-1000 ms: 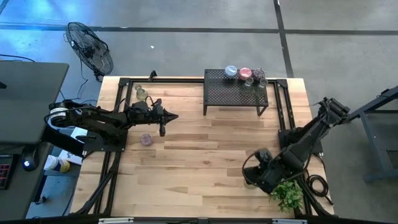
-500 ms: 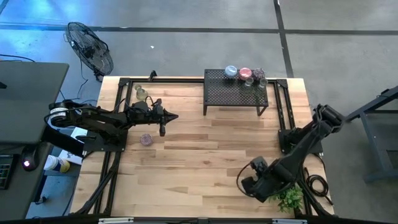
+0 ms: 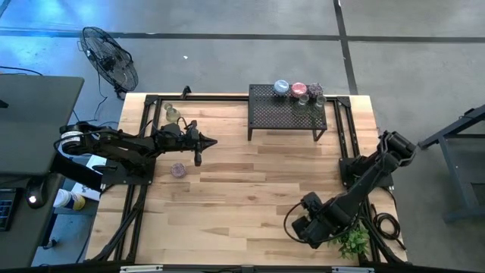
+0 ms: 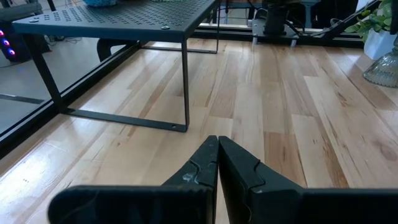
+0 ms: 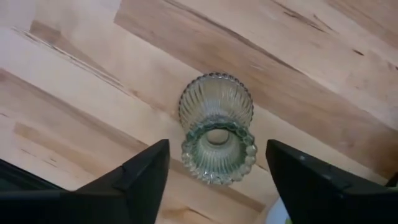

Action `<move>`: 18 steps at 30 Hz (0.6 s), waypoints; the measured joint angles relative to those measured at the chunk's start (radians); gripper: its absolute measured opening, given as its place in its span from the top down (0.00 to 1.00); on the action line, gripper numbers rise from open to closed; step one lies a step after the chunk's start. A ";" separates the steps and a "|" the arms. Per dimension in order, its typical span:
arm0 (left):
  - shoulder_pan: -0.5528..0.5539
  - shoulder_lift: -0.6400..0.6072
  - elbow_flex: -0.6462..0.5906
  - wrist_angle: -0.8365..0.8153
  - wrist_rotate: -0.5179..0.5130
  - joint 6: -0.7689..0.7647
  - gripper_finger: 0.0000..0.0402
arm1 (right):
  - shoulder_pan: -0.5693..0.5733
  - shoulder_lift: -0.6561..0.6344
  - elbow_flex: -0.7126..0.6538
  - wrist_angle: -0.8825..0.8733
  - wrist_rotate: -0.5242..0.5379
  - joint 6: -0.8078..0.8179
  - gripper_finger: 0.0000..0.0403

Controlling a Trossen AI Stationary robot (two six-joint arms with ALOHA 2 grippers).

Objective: Pick & Place candle stick holders
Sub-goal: Put the green glass candle holder on the shelf aligned with the other green glass candle holders

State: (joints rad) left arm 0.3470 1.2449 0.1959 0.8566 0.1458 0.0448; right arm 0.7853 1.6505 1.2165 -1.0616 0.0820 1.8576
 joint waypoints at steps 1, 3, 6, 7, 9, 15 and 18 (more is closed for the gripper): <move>0.000 0.000 0.000 0.000 0.000 0.000 0.98 | 0.000 0.000 0.000 0.003 -0.002 0.000 0.40; 0.000 0.000 0.000 0.000 0.000 0.000 0.98 | 0.000 0.000 0.000 0.006 -0.005 -0.004 0.46; 0.000 0.000 0.000 0.000 0.000 0.000 0.98 | -0.006 0.000 0.000 0.006 -0.006 -0.009 0.53; 0.000 0.000 0.000 0.000 0.000 0.000 0.98 | -0.008 0.000 0.000 0.007 -0.006 -0.017 0.55; 0.000 0.000 0.000 -0.001 0.000 0.000 0.98 | -0.016 0.000 0.000 0.010 -0.011 -0.035 0.58; 0.000 0.000 0.000 -0.003 -0.001 0.000 0.98 | -0.040 0.000 0.000 0.013 -0.022 -0.084 0.53; 0.000 0.000 0.000 -0.003 -0.001 0.000 0.98 | -0.047 0.000 0.000 0.004 -0.032 -0.087 0.46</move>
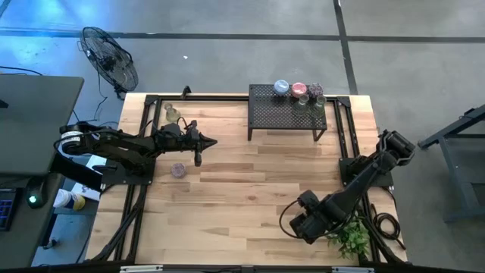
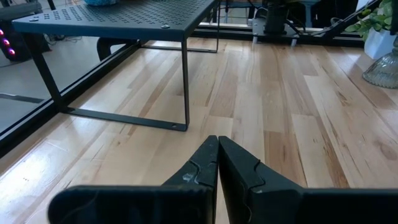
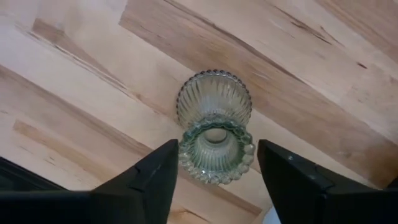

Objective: Pick & Place candle stick holders
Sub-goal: Put the green glass candle holder on the shelf aligned with the other green glass candle holders

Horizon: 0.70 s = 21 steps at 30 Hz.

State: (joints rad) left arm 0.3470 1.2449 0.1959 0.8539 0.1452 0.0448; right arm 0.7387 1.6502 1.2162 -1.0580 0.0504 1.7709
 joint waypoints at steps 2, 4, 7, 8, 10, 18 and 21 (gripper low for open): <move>0.000 0.000 0.000 0.000 0.000 0.000 0.98 | 0.000 0.000 -0.004 0.000 -0.001 -0.002 0.42; 0.000 0.000 0.000 0.000 0.000 0.000 0.98 | 0.000 0.000 -0.016 0.008 -0.004 -0.003 0.40; 0.000 0.000 0.000 -0.004 0.000 0.000 0.98 | 0.000 0.000 -0.043 0.046 -0.010 -0.018 0.40; 0.000 0.000 0.000 -0.005 0.000 0.000 0.98 | 0.000 0.000 -0.050 0.061 -0.014 -0.025 0.40; 0.000 0.000 0.000 -0.008 0.000 0.001 0.98 | -0.002 0.000 -0.058 0.068 -0.024 -0.026 0.41; 0.000 0.000 0.000 -0.009 -0.007 0.003 0.98 | -0.005 0.000 -0.060 0.079 -0.035 -0.047 0.62; 0.000 0.000 0.000 -0.010 -0.010 0.003 0.98 | -0.022 0.001 -0.042 0.071 -0.019 -0.089 0.63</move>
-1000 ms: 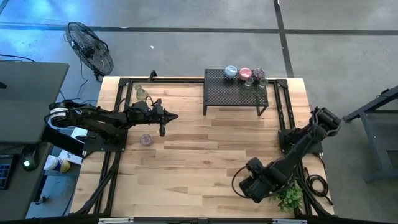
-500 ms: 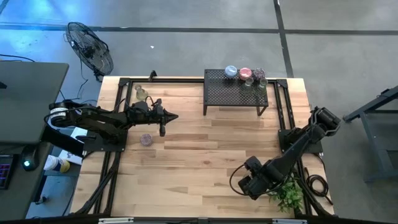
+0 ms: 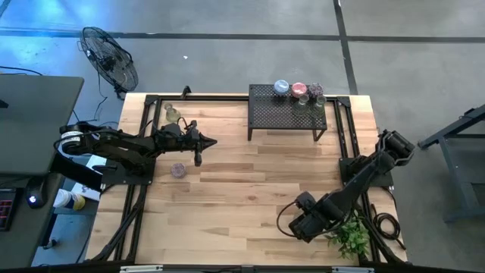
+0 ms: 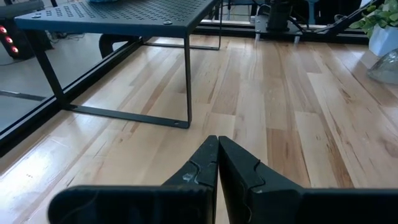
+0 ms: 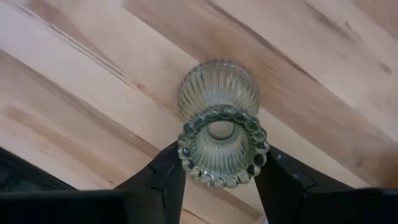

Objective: Pick & Place candle stick holders
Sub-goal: Put the green glass candle holder on the shelf aligned with the other green glass candle holders

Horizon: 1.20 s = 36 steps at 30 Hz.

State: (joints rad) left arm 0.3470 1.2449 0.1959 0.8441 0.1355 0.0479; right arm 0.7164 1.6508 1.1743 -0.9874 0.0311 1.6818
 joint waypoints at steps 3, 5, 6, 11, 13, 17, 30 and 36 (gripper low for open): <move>0.000 0.000 0.000 0.000 0.000 0.000 0.98 | -0.032 0.000 0.039 -0.021 0.019 -0.058 0.63; 0.000 0.000 0.000 0.000 0.000 0.000 0.98 | -0.059 0.000 0.072 -0.048 0.011 -0.104 0.63; 0.000 0.000 0.000 0.000 0.000 0.000 0.98 | -0.073 0.000 0.091 -0.060 0.010 -0.125 0.61; 0.000 0.000 0.000 0.000 0.000 0.000 0.98 | -0.161 0.000 0.200 -0.141 0.044 -0.247 0.60; 0.000 0.000 0.000 -0.001 0.000 0.000 0.98 | -0.201 0.000 0.235 -0.169 0.061 -0.301 0.62; 0.000 0.000 0.000 -0.003 0.000 0.000 0.98 | -0.278 0.000 0.250 -0.175 0.088 -0.407 0.62; 0.000 0.000 0.000 -0.010 0.001 0.000 0.98 | -0.493 0.000 -0.009 0.201 0.084 -0.639 0.61; 0.000 0.000 0.000 -0.009 0.004 0.000 0.98 | -0.535 0.000 -0.019 0.209 0.074 -0.699 0.56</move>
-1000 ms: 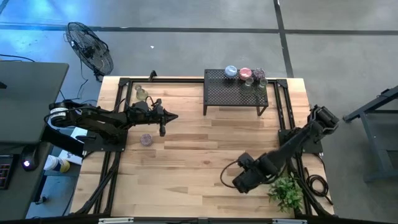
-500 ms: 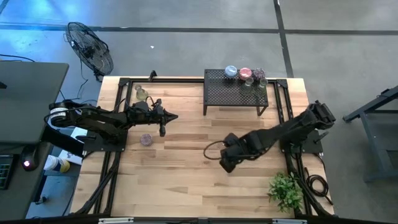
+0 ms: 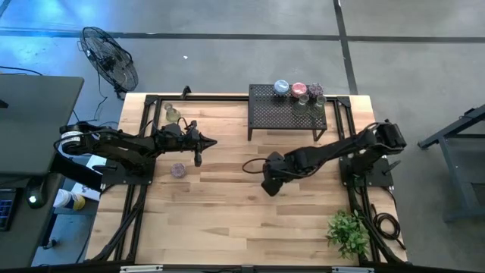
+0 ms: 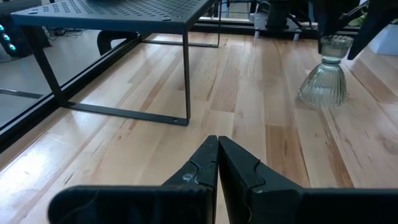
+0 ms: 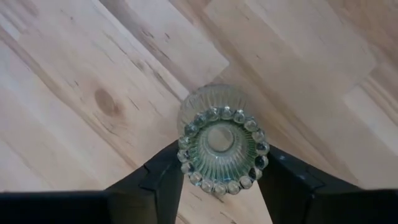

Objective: Pick & Place candle stick holders
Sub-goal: Put the green glass candle holder on the shelf aligned with the other green glass candle holders

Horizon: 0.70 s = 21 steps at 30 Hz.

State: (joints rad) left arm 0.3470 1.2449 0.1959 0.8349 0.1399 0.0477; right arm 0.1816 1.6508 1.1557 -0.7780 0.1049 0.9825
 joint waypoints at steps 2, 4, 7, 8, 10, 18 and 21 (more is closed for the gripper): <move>0.000 0.000 0.000 0.000 0.000 0.000 0.98 | -0.008 0.000 0.000 -0.001 0.000 -0.007 0.54; 0.000 0.000 0.000 0.000 0.000 0.001 0.98 | -0.012 0.000 0.000 -0.004 0.004 -0.008 0.52; 0.000 0.000 0.000 0.000 0.000 0.001 0.98 | -0.012 -0.001 0.000 -0.005 0.011 -0.018 0.48; 0.000 0.000 0.000 0.000 0.000 0.001 0.98 | -0.012 -0.001 0.000 -0.005 0.011 -0.018 0.47; 0.000 0.000 0.000 0.000 0.000 0.002 0.98 | -0.012 -0.001 0.000 -0.006 0.010 -0.021 0.43; 0.000 0.000 0.000 0.000 -0.001 0.002 0.98 | -0.021 -0.001 0.000 -0.002 0.057 -0.067 0.34; 0.000 0.000 0.000 0.000 -0.001 0.003 0.98 | -0.027 0.007 0.000 0.020 0.058 -0.106 0.34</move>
State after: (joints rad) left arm 0.3473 1.2449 0.1959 0.8349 0.1388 0.0511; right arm 0.1550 1.6577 1.1562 -0.7584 0.1628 0.8764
